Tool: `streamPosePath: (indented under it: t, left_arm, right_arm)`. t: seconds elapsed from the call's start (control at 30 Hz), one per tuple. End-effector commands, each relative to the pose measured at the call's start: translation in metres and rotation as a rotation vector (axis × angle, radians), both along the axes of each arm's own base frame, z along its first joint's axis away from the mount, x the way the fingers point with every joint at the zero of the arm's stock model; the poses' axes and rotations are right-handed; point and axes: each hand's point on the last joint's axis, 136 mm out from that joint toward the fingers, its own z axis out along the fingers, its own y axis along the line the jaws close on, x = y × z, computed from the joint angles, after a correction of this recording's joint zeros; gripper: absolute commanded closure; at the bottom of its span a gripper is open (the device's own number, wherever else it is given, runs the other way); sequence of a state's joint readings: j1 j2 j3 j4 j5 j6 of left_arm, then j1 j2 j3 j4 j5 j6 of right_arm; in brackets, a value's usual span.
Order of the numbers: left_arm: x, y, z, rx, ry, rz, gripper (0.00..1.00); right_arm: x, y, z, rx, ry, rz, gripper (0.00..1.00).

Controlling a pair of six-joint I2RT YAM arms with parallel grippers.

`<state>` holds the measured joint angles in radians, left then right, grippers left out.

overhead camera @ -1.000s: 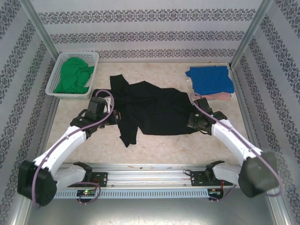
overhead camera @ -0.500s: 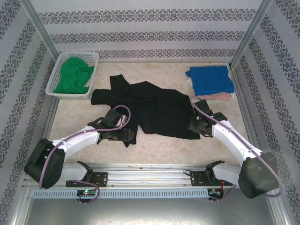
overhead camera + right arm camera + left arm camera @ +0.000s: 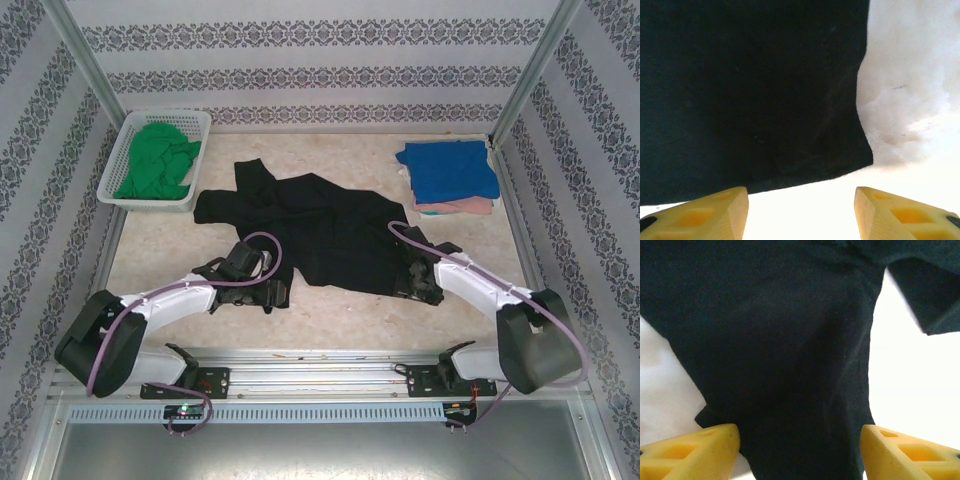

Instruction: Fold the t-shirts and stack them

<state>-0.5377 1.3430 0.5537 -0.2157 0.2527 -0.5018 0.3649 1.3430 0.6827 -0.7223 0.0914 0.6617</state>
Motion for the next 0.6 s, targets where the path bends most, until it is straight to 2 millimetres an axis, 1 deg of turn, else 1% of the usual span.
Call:
streamPosePath:
  t: [0.0,0.13,0.17,0.2,0.23,0.3,0.33,0.37,0.4,0.43,0.5,0.53,0.57]
  left_arm:
    - [-0.001,-0.001,-0.020,0.041,0.030,-0.013,0.34]
    - [0.011,-0.010,-0.021,0.023,0.005,-0.016,0.42]
    - [0.013,-0.011,-0.021,0.022,-0.001,-0.016,0.45]
    - [0.015,-0.014,-0.020,0.012,-0.013,-0.020,0.49]
    - [0.017,-0.015,-0.019,0.005,-0.017,-0.021,0.56]
    - [0.019,-0.018,-0.015,-0.007,-0.024,-0.023,0.77]
    - [0.020,-0.019,-0.012,-0.015,-0.030,-0.022,0.85]
    - [0.020,-0.019,-0.007,-0.018,-0.036,-0.019,0.91]
    - [0.021,-0.017,0.000,-0.013,-0.047,-0.013,0.97]
    - [0.021,-0.012,0.010,0.001,-0.063,-0.001,1.00]
    - [0.022,0.000,0.034,0.026,-0.107,0.031,1.00]
    - [0.021,0.008,0.051,0.038,-0.140,0.053,1.00]
    - [0.021,0.015,0.066,0.049,-0.174,0.073,1.00]
  right_arm:
    - [0.006,0.004,-0.005,-0.003,0.001,-0.023,0.41]
    - [0.010,-0.003,-0.013,-0.037,0.008,-0.043,0.43]
    - [0.013,-0.004,-0.013,-0.041,-0.003,-0.046,0.44]
    - [0.016,-0.004,-0.012,-0.036,-0.015,-0.045,0.48]
    - [0.018,-0.003,-0.012,-0.027,-0.024,-0.047,0.52]
    - [0.022,-0.003,-0.010,-0.020,-0.041,-0.047,0.62]
    - [0.025,-0.003,-0.009,-0.018,-0.052,-0.042,0.70]
    - [0.027,-0.003,-0.007,-0.016,-0.060,-0.039,0.75]
    - [0.029,-0.004,-0.004,-0.019,-0.070,-0.034,0.81]
    - [0.031,-0.006,0.001,-0.024,-0.083,-0.029,0.86]
    - [0.035,-0.008,0.014,-0.033,-0.116,-0.019,0.96]
    - [0.038,-0.009,0.024,-0.031,-0.144,-0.012,1.00]
    - [0.040,-0.010,0.034,-0.030,-0.171,-0.004,1.00]
